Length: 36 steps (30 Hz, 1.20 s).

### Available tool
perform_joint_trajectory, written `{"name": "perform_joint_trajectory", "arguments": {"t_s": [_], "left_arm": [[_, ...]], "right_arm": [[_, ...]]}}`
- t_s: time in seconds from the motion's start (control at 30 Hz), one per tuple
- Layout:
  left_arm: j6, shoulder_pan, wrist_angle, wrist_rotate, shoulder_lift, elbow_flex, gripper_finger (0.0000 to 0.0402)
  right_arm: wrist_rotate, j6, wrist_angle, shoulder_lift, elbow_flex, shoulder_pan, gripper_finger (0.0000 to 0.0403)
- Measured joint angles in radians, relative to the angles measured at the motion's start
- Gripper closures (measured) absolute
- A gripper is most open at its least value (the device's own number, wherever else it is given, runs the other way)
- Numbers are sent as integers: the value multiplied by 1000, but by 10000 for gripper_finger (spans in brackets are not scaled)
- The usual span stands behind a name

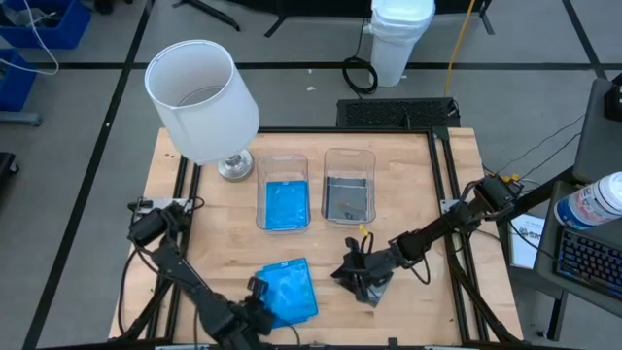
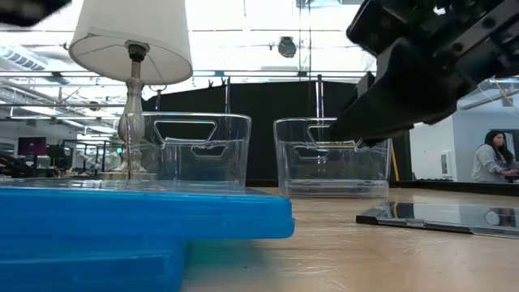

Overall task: Pick & place jewel cases by type
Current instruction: Put the blue CD case into the left transparent bin

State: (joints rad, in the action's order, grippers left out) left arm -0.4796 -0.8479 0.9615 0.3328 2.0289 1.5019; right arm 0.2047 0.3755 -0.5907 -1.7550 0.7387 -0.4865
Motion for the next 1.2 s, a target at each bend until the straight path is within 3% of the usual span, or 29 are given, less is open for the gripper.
{"name": "perform_joint_trajectory", "arguments": {"t_s": [0.2, 0.47, 0.63, 0.77, 0.9, 1.2], "left_arm": [[20, 5, -24, 193, -2, 28, 390], [26, 53, -68, 129, -2, -29, 386], [38, 75, -179, 107, -2, -103, 395], [54, 85, -252, 120, -3, -148, 390], [48, 93, -314, 130, -7, -185, 385], [23, 94, -435, 144, -8, -274, 385]], "right_arm": [[-1, -6, 5, 0, 0, 2, 401], [-87, -10, -12, 0, 0, 2, 401], [-138, 17, 3, 0, 0, 3, 401], [-211, 115, -16, 0, 1, 7, 398], [-297, 250, -18, 0, 12, 27, 372], [-406, 445, 35, -23, 84, 61, 268]]}}
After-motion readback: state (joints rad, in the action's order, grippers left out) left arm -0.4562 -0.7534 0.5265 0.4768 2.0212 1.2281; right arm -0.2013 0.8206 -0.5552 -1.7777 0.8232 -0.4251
